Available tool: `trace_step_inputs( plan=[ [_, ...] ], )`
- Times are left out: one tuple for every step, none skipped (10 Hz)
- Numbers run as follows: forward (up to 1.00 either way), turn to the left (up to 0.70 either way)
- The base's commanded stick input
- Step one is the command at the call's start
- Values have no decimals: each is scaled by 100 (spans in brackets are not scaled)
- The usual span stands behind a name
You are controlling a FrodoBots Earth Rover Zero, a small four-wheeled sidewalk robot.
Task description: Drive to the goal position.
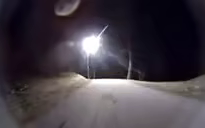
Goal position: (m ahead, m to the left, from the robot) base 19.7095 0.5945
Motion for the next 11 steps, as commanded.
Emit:
trace_step_inputs(
  plan=[
    [7, 0],
    [0, 0],
    [0, 0],
    [0, 0],
    [0, 0],
    [0, 0],
    [0, 0],
    [0, 0],
    [0, 0],
    [0, 0],
    [3, 0]
  ],
)
